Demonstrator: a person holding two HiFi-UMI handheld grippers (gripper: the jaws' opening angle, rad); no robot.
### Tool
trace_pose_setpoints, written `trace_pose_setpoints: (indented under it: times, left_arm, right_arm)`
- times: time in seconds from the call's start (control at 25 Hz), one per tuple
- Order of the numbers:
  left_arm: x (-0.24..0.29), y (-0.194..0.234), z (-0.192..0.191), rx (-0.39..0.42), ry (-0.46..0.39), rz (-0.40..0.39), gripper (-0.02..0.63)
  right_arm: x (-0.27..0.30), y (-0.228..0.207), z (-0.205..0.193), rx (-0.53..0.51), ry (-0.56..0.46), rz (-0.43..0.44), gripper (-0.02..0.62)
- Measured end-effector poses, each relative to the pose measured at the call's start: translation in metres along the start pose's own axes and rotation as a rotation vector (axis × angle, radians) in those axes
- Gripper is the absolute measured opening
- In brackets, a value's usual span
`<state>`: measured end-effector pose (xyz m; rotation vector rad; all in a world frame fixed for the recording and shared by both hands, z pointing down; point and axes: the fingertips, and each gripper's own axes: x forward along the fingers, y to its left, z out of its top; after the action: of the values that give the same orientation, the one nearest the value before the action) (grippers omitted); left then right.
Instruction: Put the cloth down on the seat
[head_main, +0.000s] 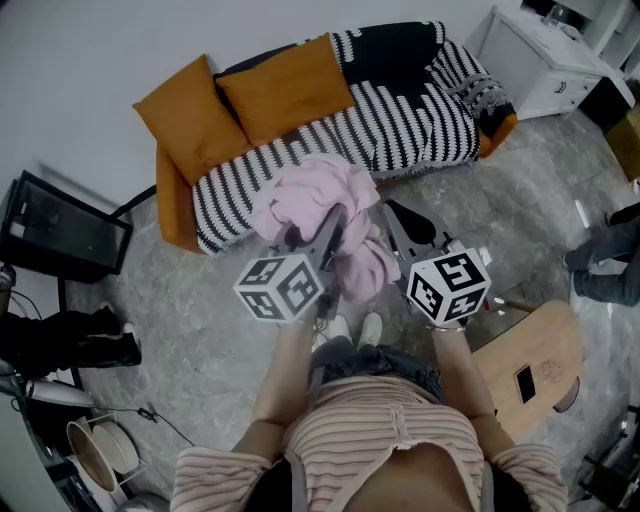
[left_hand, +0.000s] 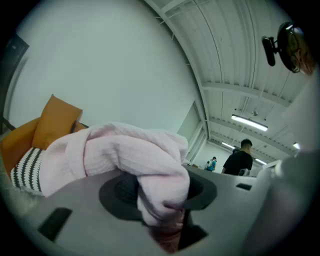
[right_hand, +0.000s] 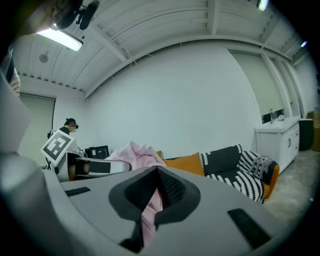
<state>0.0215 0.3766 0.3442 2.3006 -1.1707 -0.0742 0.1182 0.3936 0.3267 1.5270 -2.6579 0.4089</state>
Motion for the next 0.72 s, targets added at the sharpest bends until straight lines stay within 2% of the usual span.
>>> trace_pose_setpoints:
  times: [0.52, 0.72]
  left_arm:
    - [0.023, 0.004, -0.006, 0.007, 0.023, 0.009, 0.19]
    - [0.04, 0.007, 0.0, 0.009, 0.013, 0.035, 0.19]
  right_arm:
    - [0.004, -0.019, -0.004, 0.006, 0.001, 0.002, 0.008]
    - [0.008, -0.036, -0.001, 0.026, 0.001, 0.031, 0.008]
